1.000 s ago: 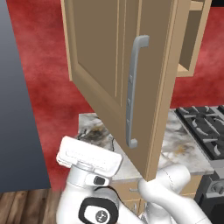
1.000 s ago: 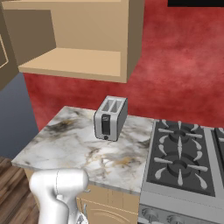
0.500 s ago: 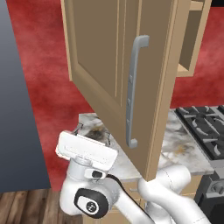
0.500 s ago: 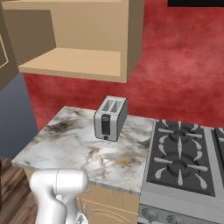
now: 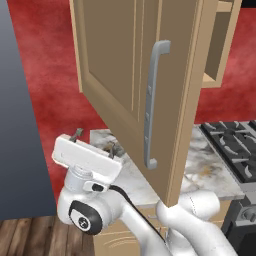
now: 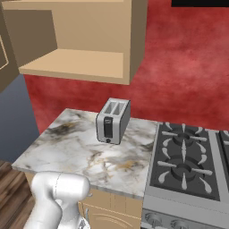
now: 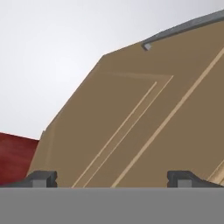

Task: Open the cabinet and move the ladle to the pot. Then close the cabinet.

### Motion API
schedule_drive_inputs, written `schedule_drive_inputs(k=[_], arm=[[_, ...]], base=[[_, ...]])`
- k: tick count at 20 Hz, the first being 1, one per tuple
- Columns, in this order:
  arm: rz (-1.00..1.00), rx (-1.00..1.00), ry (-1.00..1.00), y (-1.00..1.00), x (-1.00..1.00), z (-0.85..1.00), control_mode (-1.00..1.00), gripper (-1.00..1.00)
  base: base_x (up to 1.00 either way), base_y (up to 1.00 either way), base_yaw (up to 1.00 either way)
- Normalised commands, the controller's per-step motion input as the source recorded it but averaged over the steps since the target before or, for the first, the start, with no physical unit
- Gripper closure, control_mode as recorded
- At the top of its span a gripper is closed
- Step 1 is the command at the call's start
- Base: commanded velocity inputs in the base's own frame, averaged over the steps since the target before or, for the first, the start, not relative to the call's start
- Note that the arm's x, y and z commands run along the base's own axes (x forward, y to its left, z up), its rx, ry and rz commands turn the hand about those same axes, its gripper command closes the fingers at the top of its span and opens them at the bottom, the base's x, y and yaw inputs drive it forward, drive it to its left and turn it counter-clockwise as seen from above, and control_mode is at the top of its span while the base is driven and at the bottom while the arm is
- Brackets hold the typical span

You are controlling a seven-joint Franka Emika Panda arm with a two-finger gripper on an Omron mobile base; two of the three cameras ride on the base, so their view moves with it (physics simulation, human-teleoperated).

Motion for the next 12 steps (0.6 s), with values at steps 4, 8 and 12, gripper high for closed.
schedule_drive_inputs(k=[4,8,12], arm=[[0.0,0.13,0.0,0.0,-0.03,0.4,-1.0,-1.0],[0.0,0.24,0.0,-0.1,-0.21,0.56,-1.0,-1.0],[0.0,0.25,0.0,-0.26,-0.33,0.59,-1.0,-1.0]], base=[[0.0,0.0,0.0],[0.0,0.0,0.0],[0.0,0.0,0.0]])
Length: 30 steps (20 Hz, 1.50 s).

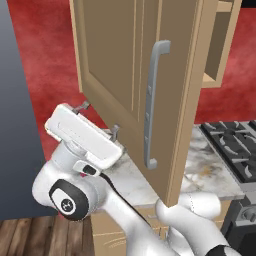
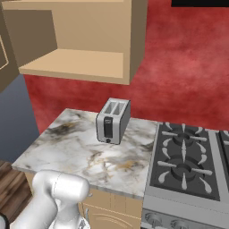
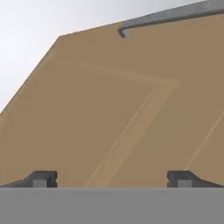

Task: Open the cabinet and move the ladle to the pot. Then close the cabinet.

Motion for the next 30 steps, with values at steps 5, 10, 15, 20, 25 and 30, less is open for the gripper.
schedule_drive_inputs(k=[5,10,15,20,25,30], arm=[[0.0,0.2,0.0,-0.62,-0.26,0.56,-1.0,-1.0],[0.0,0.15,0.0,-0.88,-0.05,0.4,-1.0,-1.0],[0.02,0.12,0.0,-0.91,0.12,0.19,-1.0,-1.0],[0.13,0.05,0.02,-0.78,0.58,0.01,-1.0,-1.0],[0.19,0.0,0.06,-0.61,0.81,0.0,-1.0,-1.0],[0.2,0.0,0.1,-0.48,0.75,0.0,-1.0,-1.0]], base=[[0.0,0.0,0.0],[0.0,0.0,0.0],[0.0,0.0,0.0],[0.0,0.0,0.0],[0.0,0.0,0.0],[0.0,0.0,0.0]])
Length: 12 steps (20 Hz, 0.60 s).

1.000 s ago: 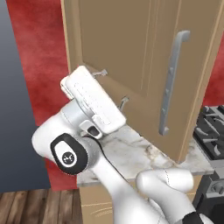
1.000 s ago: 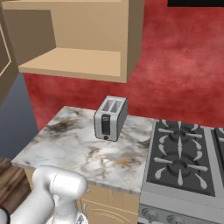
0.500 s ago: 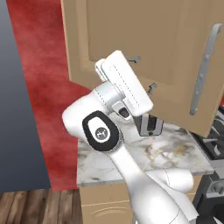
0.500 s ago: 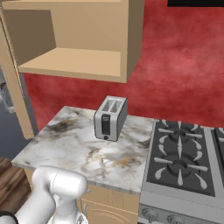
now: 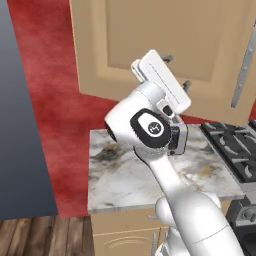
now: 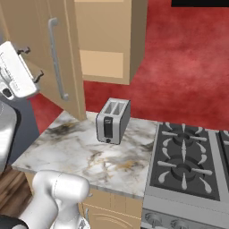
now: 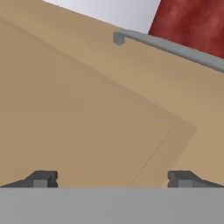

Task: Open the cabinet and move the ladle to the pot. Then close the cabinet.

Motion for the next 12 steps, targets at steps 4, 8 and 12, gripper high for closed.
schedule_drive_inputs(k=[4,8,12], arm=[[0.2,0.0,0.13,-0.42,0.71,0.11,-1.0,-1.0],[0.2,0.0,0.15,-0.47,0.7,0.29,-1.0,-1.0],[0.21,0.0,0.16,-0.46,0.64,0.31,-1.0,-1.0]], base=[[0.0,0.0,0.0],[0.0,0.0,0.0],[0.0,0.0,0.0]])
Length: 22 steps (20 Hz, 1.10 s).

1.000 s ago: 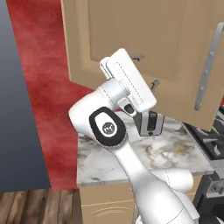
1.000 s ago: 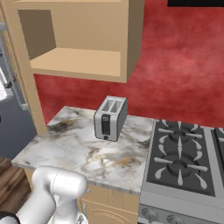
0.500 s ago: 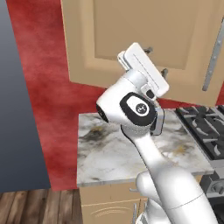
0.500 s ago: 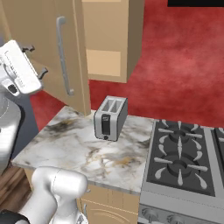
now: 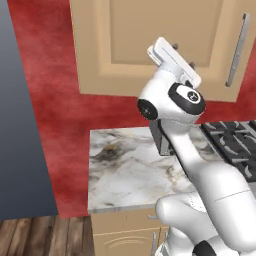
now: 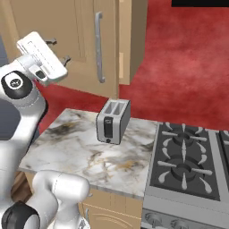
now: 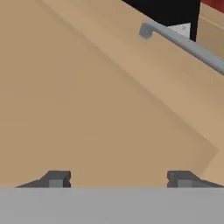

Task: Open the cabinet and move the ladle to the pot. Then close the cabinet.

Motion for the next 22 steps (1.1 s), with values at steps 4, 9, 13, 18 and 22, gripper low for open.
schedule_drive_inputs(k=[4,9,13,18,22], arm=[[0.22,0.0,0.17,-0.45,0.55,0.27,-1.0,-1.0],[0.23,0.0,0.2,-0.49,0.49,0.19,-1.0,-1.0],[0.22,0.0,0.21,-0.52,0.46,0.16,-1.0,-1.0],[0.19,0.0,0.24,-0.46,0.5,0.09,-1.0,-1.0],[0.15,0.0,0.24,-0.39,0.37,0.08,-1.0,-1.0]], base=[[0.0,0.0,0.0],[0.0,0.0,0.0],[0.0,0.0,0.0],[0.0,0.0,0.0],[0.0,0.0,0.0]])
